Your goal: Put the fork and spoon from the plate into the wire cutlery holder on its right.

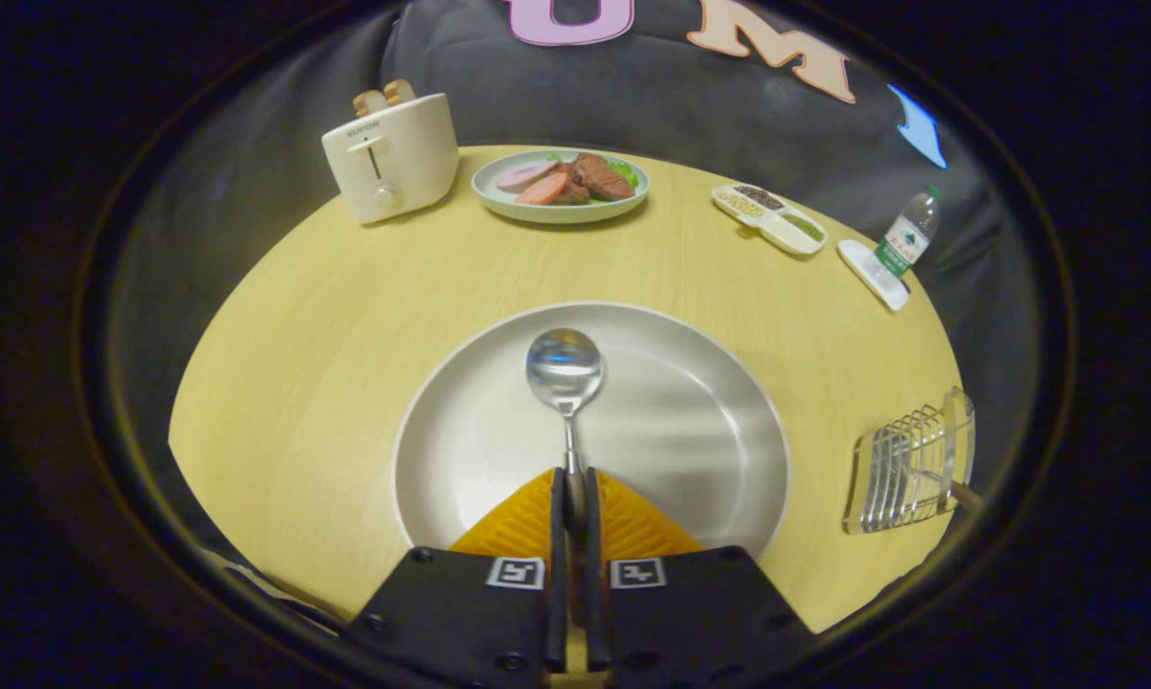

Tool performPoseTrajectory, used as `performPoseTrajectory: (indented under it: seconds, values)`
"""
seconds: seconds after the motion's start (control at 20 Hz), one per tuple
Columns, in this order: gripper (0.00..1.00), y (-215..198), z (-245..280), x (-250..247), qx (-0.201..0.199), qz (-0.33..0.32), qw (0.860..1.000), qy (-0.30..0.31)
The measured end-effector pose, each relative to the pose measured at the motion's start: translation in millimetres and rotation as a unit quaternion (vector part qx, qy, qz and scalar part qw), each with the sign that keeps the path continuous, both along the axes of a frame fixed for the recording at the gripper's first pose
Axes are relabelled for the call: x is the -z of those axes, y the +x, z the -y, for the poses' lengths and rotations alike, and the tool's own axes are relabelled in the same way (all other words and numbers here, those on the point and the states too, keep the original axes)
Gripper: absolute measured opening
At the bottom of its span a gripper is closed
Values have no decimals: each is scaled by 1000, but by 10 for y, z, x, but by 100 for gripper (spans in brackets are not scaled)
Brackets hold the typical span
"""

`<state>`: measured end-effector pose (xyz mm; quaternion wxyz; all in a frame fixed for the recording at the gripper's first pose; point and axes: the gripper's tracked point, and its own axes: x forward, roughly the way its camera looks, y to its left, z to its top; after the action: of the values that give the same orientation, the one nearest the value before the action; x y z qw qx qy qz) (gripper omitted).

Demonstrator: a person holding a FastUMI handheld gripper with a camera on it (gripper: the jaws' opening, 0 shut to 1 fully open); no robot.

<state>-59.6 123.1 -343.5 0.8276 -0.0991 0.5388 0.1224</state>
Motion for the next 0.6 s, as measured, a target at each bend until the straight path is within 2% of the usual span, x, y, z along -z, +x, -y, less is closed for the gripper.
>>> performPoseTrajectory:
  seconds: [0.05,0.25,0.3,0.4,0.6]
  values:
    - [11,11,17,-1,-6,-2,1000,-1]
    - [10,26,6,2,-13,-11,1000,-1]
    - [7,-29,12,-11,-27,-17,999,0]
    - [7,-30,4,-32,-40,-13,999,3]
    - [7,-9,94,-164,-37,-16,999,8]
